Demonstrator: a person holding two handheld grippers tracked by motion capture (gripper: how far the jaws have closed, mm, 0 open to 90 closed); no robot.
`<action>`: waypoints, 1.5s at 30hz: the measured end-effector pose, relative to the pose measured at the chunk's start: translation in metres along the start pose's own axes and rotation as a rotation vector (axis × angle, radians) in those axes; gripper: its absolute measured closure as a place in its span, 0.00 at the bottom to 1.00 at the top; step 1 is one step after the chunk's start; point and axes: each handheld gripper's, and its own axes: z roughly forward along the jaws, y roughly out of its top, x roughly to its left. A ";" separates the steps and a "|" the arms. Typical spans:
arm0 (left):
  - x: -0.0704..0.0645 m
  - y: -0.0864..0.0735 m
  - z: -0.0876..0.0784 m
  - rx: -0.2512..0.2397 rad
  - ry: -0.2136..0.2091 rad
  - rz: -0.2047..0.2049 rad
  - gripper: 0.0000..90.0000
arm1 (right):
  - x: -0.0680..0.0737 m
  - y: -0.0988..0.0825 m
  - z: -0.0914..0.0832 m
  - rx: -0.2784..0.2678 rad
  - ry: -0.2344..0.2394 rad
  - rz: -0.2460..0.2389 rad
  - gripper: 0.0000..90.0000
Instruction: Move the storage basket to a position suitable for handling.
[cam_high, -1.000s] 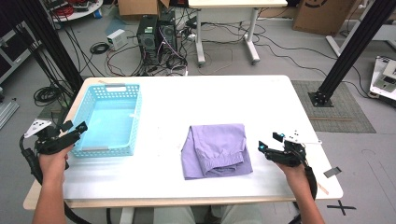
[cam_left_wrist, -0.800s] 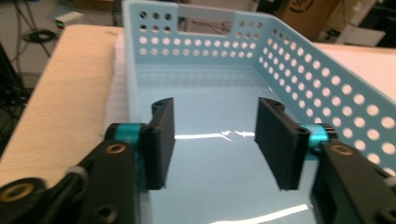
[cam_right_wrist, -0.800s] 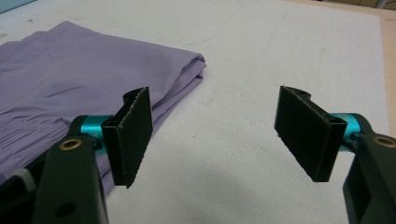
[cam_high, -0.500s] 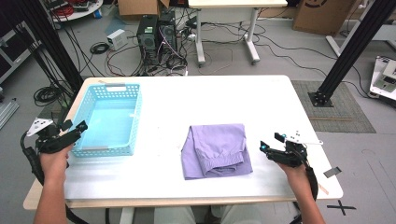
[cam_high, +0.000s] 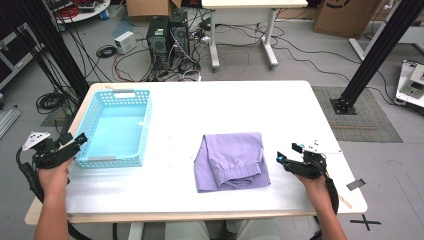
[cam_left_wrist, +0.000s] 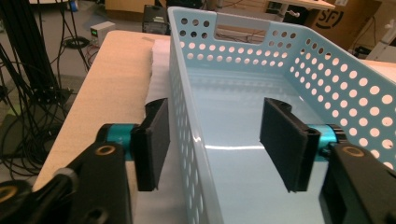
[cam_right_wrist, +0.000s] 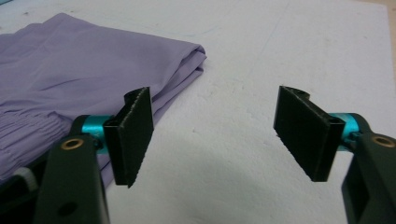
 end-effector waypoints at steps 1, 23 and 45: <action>-0.001 0.001 0.001 0.008 0.002 0.003 0.54 | 0.001 0.000 0.001 0.005 0.000 -0.003 0.35; -0.010 0.001 0.011 0.023 0.012 0.008 0.51 | 0.002 0.001 0.002 0.006 0.009 -0.004 0.35; -0.079 0.005 -0.031 -0.162 -0.045 0.071 0.28 | 0.005 0.007 -0.001 -0.019 0.026 -0.009 0.35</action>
